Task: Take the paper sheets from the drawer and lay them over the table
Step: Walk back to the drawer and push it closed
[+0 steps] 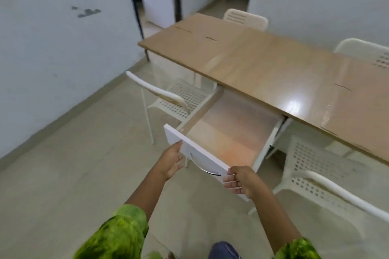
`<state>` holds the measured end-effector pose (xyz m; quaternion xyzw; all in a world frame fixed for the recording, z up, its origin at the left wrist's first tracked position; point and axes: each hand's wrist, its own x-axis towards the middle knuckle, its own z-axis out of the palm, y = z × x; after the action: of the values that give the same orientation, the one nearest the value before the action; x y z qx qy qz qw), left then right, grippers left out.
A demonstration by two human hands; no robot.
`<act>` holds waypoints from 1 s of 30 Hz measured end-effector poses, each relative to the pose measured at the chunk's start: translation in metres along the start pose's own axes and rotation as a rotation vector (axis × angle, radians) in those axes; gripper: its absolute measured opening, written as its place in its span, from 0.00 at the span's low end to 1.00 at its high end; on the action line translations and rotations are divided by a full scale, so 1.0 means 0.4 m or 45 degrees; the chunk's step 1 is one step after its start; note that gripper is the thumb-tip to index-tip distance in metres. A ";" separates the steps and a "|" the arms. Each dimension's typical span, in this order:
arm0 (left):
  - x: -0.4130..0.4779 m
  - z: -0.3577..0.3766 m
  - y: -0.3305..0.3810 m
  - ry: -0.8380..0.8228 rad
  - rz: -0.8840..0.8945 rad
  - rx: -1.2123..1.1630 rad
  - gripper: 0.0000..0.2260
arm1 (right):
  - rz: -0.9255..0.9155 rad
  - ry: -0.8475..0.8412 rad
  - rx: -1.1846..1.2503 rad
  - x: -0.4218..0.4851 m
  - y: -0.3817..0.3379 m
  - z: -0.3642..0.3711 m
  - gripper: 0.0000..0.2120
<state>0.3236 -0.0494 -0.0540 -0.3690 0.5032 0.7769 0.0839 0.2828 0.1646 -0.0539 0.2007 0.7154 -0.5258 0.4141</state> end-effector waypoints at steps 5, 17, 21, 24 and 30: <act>0.056 0.023 0.054 -0.161 -0.059 -0.011 0.27 | 0.191 0.050 0.436 0.007 0.006 0.047 0.17; 0.231 0.151 0.143 -0.165 -0.119 -0.213 0.27 | -0.020 0.333 1.442 0.133 -0.135 0.038 0.21; 0.297 0.222 0.194 -0.186 -0.151 -0.193 0.27 | -0.047 0.371 1.520 0.182 -0.192 -0.031 0.18; 0.350 0.289 0.232 -0.202 -0.167 -0.184 0.29 | -0.071 0.378 1.553 0.224 -0.235 -0.085 0.20; 0.452 0.393 0.280 -0.186 -0.164 -0.211 0.26 | -0.118 0.337 1.691 0.297 -0.307 -0.165 0.26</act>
<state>0.0614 -0.0140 -0.0577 -0.3488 0.4049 0.8337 0.1393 0.1005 0.1627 -0.0704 0.4443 0.2933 -0.8419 0.0889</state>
